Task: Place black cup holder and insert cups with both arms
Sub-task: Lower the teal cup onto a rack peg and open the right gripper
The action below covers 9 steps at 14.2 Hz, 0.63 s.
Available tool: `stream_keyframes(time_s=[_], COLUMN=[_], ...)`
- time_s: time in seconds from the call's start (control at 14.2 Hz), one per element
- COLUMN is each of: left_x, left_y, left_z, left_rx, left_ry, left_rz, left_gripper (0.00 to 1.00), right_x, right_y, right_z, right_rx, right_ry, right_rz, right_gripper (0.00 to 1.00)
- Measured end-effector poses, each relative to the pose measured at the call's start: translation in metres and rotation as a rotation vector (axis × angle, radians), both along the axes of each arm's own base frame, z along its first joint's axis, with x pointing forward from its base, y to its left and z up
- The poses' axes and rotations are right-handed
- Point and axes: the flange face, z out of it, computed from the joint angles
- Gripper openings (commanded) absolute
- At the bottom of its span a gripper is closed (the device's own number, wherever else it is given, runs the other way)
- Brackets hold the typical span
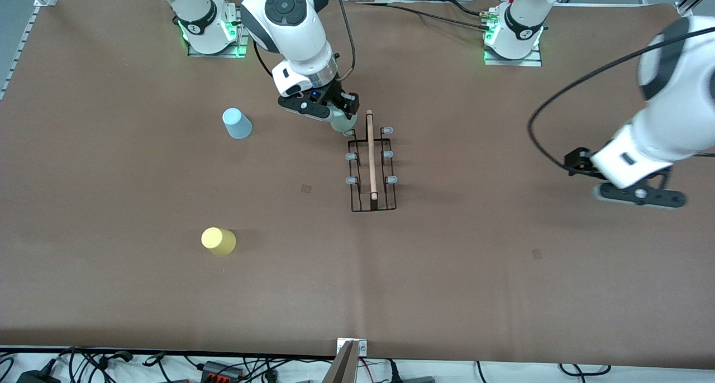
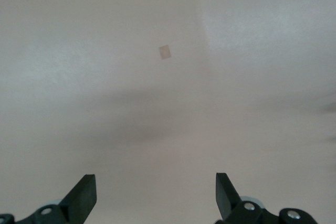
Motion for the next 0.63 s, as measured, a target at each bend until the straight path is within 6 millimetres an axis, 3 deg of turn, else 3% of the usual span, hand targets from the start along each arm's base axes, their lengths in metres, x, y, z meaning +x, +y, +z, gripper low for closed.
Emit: stream_keyframes(time_s=[0.14, 0.28, 0.42, 0.56, 0.63], left_x=[-0.004, -0.009, -0.012, -0.016, -0.021], left_y=[0.028, 0.032, 0.011, -0.023, -0.038], left_z=[0.004, 0.015, 0.031, 0.041, 0.049], left_rx=[-0.055, -0.073, -0.105, -0.119, -0.11], left_ry=[0.041, 0.074, 0.074, 0.064, 0.051], left_rz=[0.038, 0.038, 0.007, -0.041, -0.051], left_gripper=[1.0, 1.0, 1.0, 1.0, 1.0], right_x=[0.0, 0.002, 0.004, 0.006, 0.007], right_y=[0.004, 0.006, 0.007, 0.008, 0.01], right_z=[-0.005, -0.012, -0.024, -0.036, -0.041], right_rx=[0.002, -0.006, -0.02, -0.03, -0.026], right_ry=[-0.017, -0.03, -0.034, -0.037, -0.038], right_rz=[0.013, 0.025, 0.029, 0.025, 0.023], right_gripper=[0.01, 0.02, 0.07, 0.21, 0.44])
